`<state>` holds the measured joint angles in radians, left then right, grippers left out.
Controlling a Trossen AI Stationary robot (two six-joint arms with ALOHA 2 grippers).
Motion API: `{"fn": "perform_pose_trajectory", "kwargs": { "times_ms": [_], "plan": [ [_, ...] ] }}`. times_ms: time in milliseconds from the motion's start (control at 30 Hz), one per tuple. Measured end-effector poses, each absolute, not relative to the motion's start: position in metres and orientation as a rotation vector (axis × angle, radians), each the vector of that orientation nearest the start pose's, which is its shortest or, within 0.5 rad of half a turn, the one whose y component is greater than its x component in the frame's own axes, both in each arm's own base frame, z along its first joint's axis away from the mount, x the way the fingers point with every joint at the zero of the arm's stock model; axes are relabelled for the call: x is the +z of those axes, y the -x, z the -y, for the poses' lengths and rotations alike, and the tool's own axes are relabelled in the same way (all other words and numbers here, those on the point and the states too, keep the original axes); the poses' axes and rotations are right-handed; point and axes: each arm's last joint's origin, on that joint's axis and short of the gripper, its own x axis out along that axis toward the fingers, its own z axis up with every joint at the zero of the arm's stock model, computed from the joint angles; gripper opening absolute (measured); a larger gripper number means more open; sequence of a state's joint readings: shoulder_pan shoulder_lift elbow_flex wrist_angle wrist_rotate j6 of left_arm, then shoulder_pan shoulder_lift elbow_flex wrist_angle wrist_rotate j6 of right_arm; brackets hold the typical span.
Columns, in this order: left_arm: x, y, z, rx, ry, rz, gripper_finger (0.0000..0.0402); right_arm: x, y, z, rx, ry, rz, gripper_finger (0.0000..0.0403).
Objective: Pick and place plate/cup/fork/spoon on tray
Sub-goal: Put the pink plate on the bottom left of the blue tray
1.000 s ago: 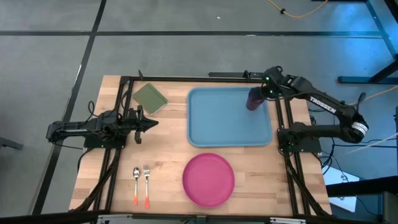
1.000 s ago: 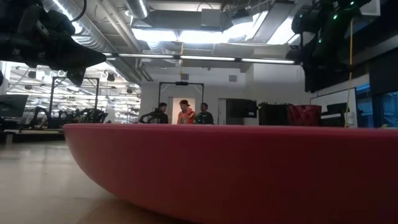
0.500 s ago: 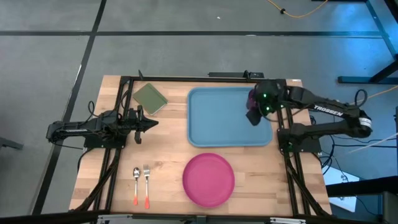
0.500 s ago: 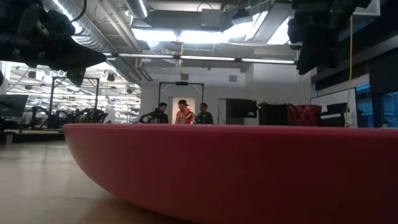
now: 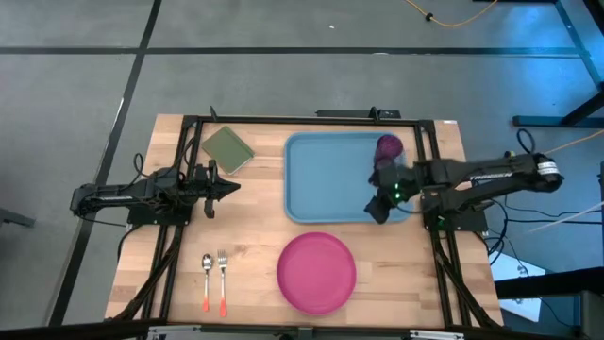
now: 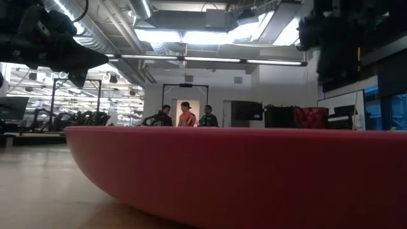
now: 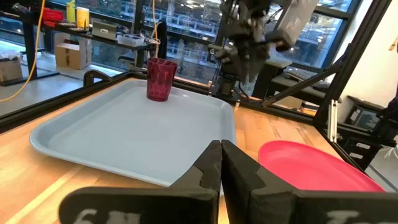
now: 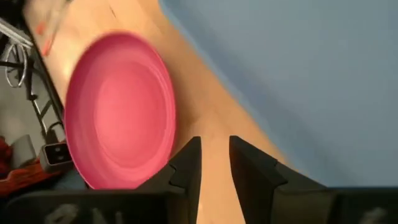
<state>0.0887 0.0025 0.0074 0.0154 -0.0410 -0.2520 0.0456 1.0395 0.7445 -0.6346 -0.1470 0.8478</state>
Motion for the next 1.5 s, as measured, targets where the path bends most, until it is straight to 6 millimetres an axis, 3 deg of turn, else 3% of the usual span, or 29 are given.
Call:
{"fn": "perform_pose_trajectory", "kwargs": {
  "times_ms": [267, 500, 767, 1033, 1333, 1500],
  "plan": [
    [0.167, -0.097, -0.01, 0.126, 0.251, 0.037, 0.0, 0.193, -0.191, -0.047, -0.247, -1.059, -0.985, 0.0087],
    [0.167, -0.097, -0.01, 0.128, 0.251, 0.037, 0.0, 0.175, -0.197, -0.075, -0.243, -1.188, -0.966, 0.0087],
    [0.167, -0.097, -0.01, 0.126, 0.251, 0.037, 0.0, 0.147, -0.203, -0.088, -0.389, -1.207, -1.029, 0.0087],
    [0.167, -0.097, -0.01, 0.125, 0.251, 0.036, 0.0, 0.135, -0.223, -0.097, -0.321, -1.225, -0.929, 0.0087],
    [0.167, -0.097, -0.01, 0.125, 0.251, 0.036, 0.0, 0.122, -0.228, -0.099, -0.341, -1.218, -0.957, 0.0087],
    [0.167, -0.097, -0.01, 0.125, 0.251, 0.036, 0.0, 0.126, -0.229, -0.1, -0.325, -1.223, -0.947, 0.0087]
  ]
}}
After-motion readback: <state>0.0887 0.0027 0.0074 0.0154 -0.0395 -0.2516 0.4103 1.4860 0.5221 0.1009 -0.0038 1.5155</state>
